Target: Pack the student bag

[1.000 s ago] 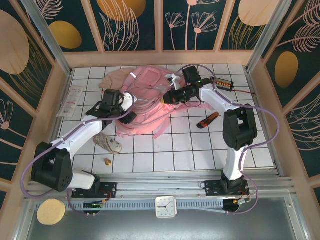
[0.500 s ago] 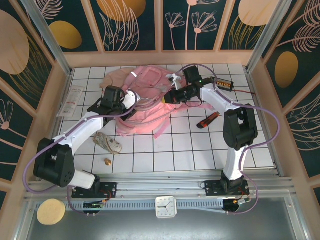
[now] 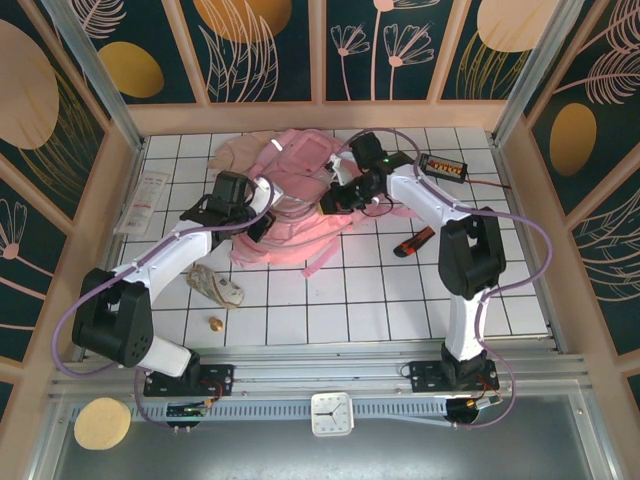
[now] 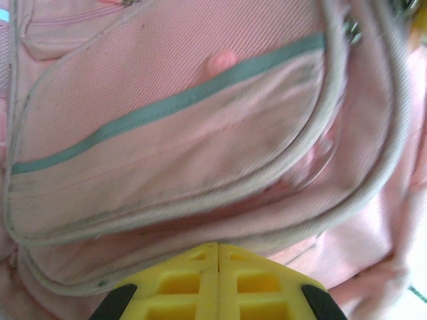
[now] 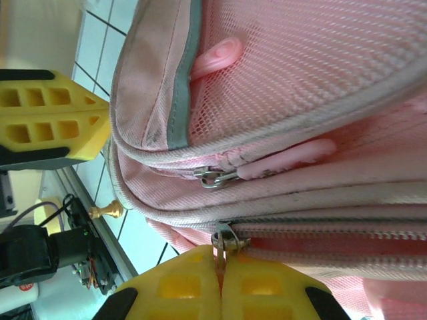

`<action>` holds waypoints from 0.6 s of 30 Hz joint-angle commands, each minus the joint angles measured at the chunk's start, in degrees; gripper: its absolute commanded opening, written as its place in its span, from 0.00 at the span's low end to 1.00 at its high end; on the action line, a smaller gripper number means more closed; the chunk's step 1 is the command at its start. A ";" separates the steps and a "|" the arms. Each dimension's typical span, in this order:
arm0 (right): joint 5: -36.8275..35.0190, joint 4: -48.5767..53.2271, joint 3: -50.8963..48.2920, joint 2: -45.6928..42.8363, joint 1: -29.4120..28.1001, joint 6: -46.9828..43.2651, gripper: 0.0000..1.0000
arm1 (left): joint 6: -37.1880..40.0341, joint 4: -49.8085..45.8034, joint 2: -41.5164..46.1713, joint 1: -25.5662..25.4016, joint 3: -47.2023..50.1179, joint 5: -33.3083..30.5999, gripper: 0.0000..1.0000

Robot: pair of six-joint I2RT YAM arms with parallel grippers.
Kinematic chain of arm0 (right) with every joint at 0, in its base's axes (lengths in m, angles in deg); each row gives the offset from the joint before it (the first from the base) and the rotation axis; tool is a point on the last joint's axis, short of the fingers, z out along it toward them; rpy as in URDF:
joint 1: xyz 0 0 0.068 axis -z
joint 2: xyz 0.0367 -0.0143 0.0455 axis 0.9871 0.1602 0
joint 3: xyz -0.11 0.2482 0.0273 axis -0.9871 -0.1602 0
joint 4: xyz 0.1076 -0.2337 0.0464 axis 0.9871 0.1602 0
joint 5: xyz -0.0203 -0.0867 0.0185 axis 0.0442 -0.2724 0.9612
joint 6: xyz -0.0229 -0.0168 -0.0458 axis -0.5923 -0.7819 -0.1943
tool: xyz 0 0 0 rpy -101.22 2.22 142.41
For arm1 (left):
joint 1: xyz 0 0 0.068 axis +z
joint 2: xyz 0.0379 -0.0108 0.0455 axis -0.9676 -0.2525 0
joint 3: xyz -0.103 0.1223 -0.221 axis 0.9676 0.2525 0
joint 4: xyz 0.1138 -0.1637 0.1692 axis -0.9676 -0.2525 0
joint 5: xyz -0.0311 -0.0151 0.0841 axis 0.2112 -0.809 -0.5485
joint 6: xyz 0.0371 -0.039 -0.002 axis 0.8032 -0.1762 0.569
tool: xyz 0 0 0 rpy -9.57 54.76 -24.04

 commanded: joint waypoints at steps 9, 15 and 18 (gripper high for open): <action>-0.34 -0.88 8.24 7.09 -9.29 4.10 0.00 | -6.05 7.92 -0.84 -2.09 -0.42 6.18 0.00; -2.58 -1.37 -0.42 0.25 -3.18 3.88 0.00 | -8.21 6.17 3.77 1.63 1.68 -5.26 0.72; -2.93 -1.57 -5.20 -3.24 -0.07 3.28 0.00 | -19.33 5.18 3.14 7.93 -0.07 -4.63 0.75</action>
